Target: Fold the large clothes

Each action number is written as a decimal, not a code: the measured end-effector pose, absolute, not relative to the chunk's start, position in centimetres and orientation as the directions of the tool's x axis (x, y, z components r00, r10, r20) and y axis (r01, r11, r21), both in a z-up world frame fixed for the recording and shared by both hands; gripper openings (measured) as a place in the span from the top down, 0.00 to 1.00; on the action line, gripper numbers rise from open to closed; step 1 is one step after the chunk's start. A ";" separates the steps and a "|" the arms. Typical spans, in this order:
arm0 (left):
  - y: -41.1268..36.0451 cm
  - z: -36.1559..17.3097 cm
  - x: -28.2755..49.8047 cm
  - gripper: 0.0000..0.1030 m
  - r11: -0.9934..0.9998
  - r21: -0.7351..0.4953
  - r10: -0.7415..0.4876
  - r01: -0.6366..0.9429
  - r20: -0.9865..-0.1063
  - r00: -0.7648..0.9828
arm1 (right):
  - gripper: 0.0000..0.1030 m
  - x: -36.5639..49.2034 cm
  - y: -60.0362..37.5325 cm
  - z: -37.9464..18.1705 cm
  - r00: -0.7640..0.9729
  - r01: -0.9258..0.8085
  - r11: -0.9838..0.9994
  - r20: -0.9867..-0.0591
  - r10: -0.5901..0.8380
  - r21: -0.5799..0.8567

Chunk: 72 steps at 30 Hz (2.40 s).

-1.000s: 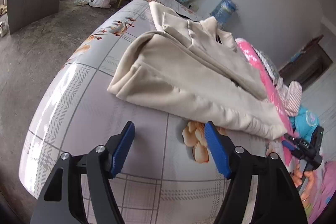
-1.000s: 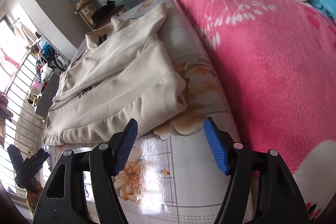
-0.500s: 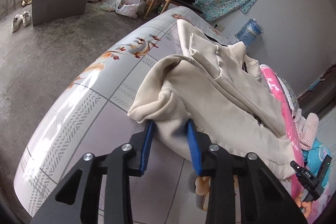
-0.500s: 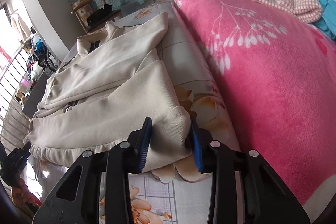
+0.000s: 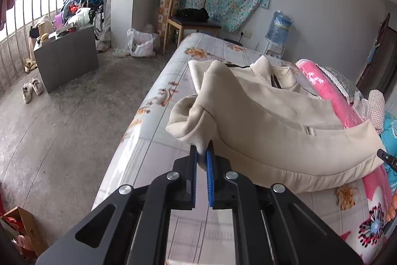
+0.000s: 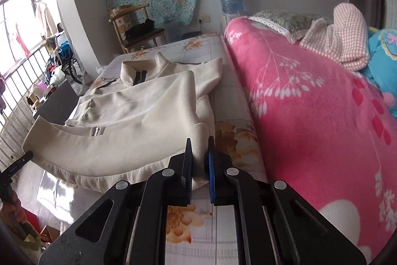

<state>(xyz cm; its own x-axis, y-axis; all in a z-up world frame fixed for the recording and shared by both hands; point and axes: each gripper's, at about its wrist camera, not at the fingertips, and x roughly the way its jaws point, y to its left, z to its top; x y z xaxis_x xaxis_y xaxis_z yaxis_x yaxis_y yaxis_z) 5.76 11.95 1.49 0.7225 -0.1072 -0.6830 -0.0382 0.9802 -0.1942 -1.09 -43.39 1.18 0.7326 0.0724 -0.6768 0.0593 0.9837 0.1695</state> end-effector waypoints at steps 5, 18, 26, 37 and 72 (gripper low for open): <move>15.7 0.7 1.7 1.00 0.982 -0.099 0.036 -0.158 -0.731 0.681 | 0.91 -4.5 -45.6 -1.1 0.645 0.098 0.962 -0.752 0.132 0.253; 13.1 0.2 5.1 0.89 0.963 -0.269 -0.213 0.024 -0.702 0.679 | 0.59 -1.1 -45.7 -3.0 0.635 0.132 0.974 -0.771 0.060 0.184; 8.2 -2.1 13.9 0.58 0.991 -0.016 -0.097 0.136 -0.781 0.618 | 0.41 1.1 -45.3 -2.0 0.629 0.066 0.987 -0.774 0.073 0.146; 8.2 -1.3 14.4 0.95 0.987 0.062 -0.059 0.146 -0.711 0.701 | 0.94 2.9 -42.6 -2.3 0.646 0.028 0.998 -0.763 0.027 0.059; 2.1 -5.5 14.5 0.78 0.974 0.086 -0.067 0.211 -0.777 0.626 | 0.53 10.2 -31.0 -7.5 0.481 -0.205 0.979 -0.868 0.122 0.024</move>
